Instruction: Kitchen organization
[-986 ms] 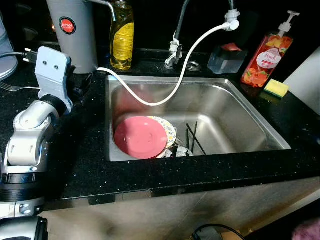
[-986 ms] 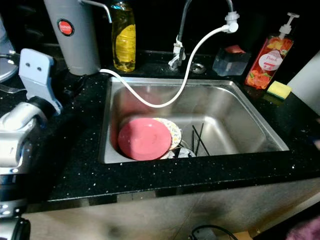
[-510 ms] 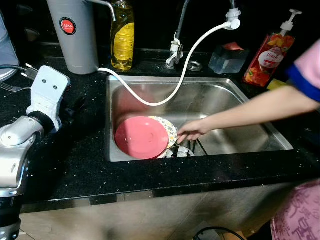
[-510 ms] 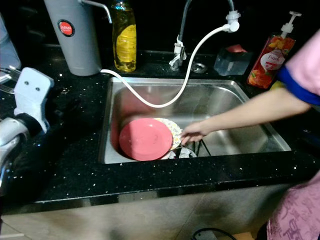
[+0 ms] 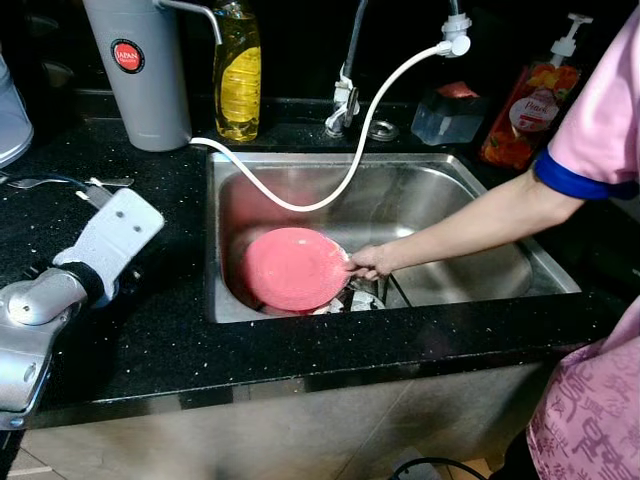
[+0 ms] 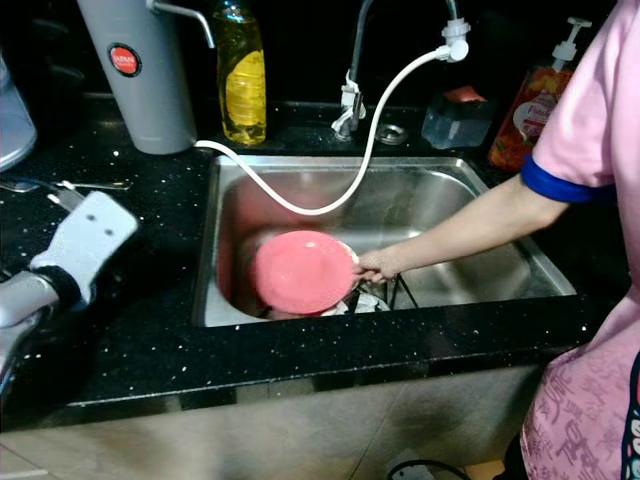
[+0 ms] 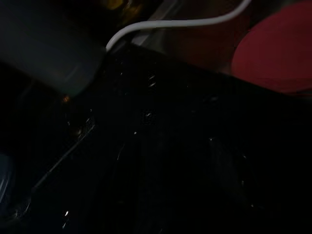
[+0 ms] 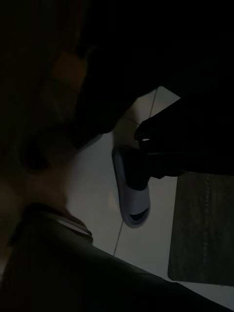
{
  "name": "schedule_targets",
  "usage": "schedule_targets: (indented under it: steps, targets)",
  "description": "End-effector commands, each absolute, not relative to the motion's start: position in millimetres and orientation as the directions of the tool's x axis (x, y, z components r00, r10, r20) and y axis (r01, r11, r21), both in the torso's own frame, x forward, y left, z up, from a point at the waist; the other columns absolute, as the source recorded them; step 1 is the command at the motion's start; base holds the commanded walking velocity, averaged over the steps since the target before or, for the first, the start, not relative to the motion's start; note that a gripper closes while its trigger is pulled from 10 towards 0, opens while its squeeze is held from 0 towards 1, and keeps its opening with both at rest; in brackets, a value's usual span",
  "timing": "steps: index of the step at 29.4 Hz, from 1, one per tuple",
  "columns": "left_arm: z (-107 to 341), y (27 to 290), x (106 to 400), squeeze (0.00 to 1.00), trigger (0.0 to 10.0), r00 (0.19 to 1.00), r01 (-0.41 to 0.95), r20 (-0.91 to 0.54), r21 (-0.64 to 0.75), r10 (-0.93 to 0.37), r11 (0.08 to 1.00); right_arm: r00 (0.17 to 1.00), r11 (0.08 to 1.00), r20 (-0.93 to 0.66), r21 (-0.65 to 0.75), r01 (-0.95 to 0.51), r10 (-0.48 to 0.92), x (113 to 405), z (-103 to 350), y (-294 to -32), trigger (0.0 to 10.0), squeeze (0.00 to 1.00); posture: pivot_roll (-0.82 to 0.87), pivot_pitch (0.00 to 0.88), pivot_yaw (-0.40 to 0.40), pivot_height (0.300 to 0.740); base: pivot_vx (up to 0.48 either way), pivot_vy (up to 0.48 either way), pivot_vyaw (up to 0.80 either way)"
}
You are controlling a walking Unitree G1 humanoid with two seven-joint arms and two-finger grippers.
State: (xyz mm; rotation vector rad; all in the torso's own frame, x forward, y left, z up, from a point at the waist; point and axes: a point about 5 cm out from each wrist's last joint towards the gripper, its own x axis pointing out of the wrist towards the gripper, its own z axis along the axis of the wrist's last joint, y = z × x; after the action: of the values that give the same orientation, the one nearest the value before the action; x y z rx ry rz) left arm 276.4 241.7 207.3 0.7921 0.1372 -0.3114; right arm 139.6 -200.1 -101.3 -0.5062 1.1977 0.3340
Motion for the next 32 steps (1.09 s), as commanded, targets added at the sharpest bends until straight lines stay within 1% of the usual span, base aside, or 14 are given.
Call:
schedule_targets:
  steps: [1,6,7,8,10,12,14,16,17,19,21,26,28,32]
  targets:
    - [202.5,238.9,275.3,0.0,10.0,0.93,0.367,-0.273,0.716,-0.245,0.595,0.335,0.845,-0.942,-0.207,-0.493,-0.035,139.7,-100.3,-206.5,10.0,0.0,0.18,0.0,-0.086,0.74,0.0,0.0,0.0]
    - [201.6,232.8,278.7,0.0,10.0,0.936,0.351,-0.247,0.717,-0.251,0.602,0.337,0.845,-0.941,-0.205,-0.493,-0.032,140.8,-100.0,-205.8,10.0,0.0,0.18,0.0,-0.086,0.74,0.0,0.0,0.0]
    - [206.1,231.0,281.2,0.0,10.0,0.943,0.331,-0.214,0.701,-0.256,0.632,0.336,0.845,-0.941,-0.204,-0.494,-0.03,140.1,-100.3,-205.4,10.0,0.0,0.18,0.0,-0.087,0.74,0.0,0.0,0.0]
    - [218.2,228.0,287.0,0.0,10.0,0.958,0.275,-0.121,0.636,-0.259,0.721,0.332,0.845,-0.943,-0.201,-0.496,-0.03,137.8,-101.1,-205.2,10.0,0.0,0.18,0.0,-0.087,0.74,0.0,0.0,0.0]
    - [230.6,227.1,292.8,0.0,10.0,0.972,0.21,-0.019,0.522,-0.235,0.827,0.326,0.844,-0.945,-0.199,-0.498,-0.031,135.5,-101.8,-205.5,10.0,0.0,0.18,0.0,-0.087,0.74,0.0,0.0,0.0]
    - [235.0,227.3,294.7,0.0,10.0,0.975,0.187,0.016,0.469,-0.22,0.863,0.325,0.843,-0.945,-0.199,-0.499,-0.031,134.8,-102.0,-205.8,10.0,0.0,0.18,0.0,-0.087,0.74,0.0,0.0,0.0]
    - [244.2,236.6,300.3,0.0,10.0,0.992,0.056,0.09,0.288,-0.085,0.956,0.323,0.843,-0.946,-0.2,-0.499,-0.034,134.2,-102.1,-206.5,10.0,0.0,0.18,0.0,-0.087,0.74,0.0,0.0,0.0]
    - [246.4,240.6,301.5,0.0,10.0,0.994,0.008,0.105,0.231,-0.033,0.973,0.323,0.844,-0.946,-0.201,-0.498,-0.034,134.2,-102.1,-206.7,10.0,0.0,0.18,0.0,-0.087,0.74,0.0,0.0,0.0]
    - [245.2,244.6,303.5,0.0,10.0,0.998,-0.03,0.068,0.198,0.017,0.98,0.323,0.844,-0.946,-0.201,-0.497,-0.035,134.3,-102.0,-207.2,10.0,0.0,0.18,0.0,-0.093,0.74,0.0,0.0,0.0]
    - [243.9,245.8,304.9,0.0,10.0,0.999,-0.037,0.036,0.179,0.031,0.983,0.323,0.844,-0.946,-0.202,-0.497,-0.036,134.5,-101.9,-207.4,10.0,0.0,0.18,0.0,-0.094,0.74,0.0,0.0,0.0]
    - [244.4,240.0,305.0,0.0,10.0,1.0,0.029,-0.007,0.003,-0.029,1.0,0.327,0.843,-0.944,-0.205,-0.498,-0.037,136.5,-101.1,-207.8,10.0,0.0,0.18,0.0,-0.097,0.74,0.0,0.0,0.0]
    - [249.3,239.2,304.7,0.0,10.0,0.999,0.015,-0.03,-0.017,-0.016,1.0,0.332,0.842,-0.942,-0.207,-0.499,-0.035,139.1,-100.3,-207.2,10.0,0.0,0.18,0.0,-0.1,0.74,0.0,0.0,0.0]
    - [258.0,237.5,303.8,0.0,10.0,0.999,0.044,-0.004,0.066,-0.044,0.997,0.334,0.841,-0.942,-0.207,-0.5,-0.033,140.1,-100.0,-206.9,10.0,0.0,0.18,0.0,-0.101,0.74,0.0,0.0,0.0]
    - [263.3,227.6,299.8,0.0,10.0,0.992,0.128,-0.005,0.067,-0.128,0.989,0.335,0.84,-0.941,-0.208,-0.501,-0.033,140.6,-100.0,-206.4,10.0,0.0,0.18,0.0,-0.1,0.74,0.0,0.0,0.0]
